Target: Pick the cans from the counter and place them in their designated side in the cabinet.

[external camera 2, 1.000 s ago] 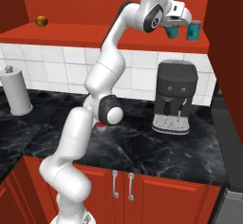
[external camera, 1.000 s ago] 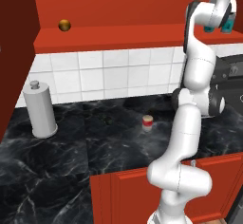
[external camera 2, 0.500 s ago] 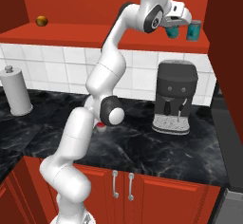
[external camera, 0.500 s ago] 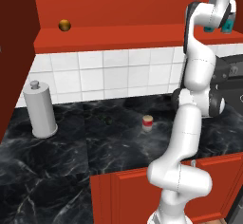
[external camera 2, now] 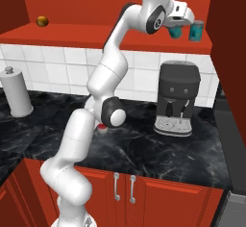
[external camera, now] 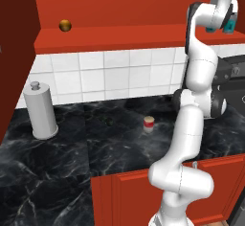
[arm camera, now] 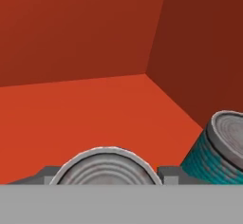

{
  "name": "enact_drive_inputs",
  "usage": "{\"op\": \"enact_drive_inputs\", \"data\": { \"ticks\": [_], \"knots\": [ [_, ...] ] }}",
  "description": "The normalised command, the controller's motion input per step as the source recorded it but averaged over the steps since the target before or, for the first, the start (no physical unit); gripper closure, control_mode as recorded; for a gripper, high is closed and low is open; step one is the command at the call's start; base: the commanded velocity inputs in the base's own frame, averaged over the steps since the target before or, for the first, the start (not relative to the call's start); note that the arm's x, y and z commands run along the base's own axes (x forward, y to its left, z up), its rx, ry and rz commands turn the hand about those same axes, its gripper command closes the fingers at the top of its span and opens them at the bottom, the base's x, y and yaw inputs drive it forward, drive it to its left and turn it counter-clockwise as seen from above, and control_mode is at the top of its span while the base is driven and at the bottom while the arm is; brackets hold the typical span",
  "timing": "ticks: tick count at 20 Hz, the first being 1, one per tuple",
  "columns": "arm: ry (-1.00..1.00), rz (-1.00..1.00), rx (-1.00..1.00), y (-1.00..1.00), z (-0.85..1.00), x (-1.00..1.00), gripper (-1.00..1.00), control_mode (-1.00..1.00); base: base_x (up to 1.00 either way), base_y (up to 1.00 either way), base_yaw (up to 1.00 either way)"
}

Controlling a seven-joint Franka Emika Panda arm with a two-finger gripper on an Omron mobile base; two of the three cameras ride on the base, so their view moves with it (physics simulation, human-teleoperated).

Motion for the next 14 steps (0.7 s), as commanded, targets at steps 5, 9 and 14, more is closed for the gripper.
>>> {"op": "enact_drive_inputs", "data": {
  "ticks": [5, 9, 14],
  "knots": [
    [0.02, 0.0, 0.0, -0.12, 0.1, 0.27, -1.0, -1.0, 0.0, 0.0, 0.0],
    [0.0, 0.0, 0.0, -0.02, 0.22, 0.14, -1.0, -1.0, 0.0, 0.0, 0.0],
    [-0.02, 0.0, 0.0, 0.0, 0.27, 0.11, -1.0, -1.0, 0.0, 0.0, 0.0]
  ]
}}
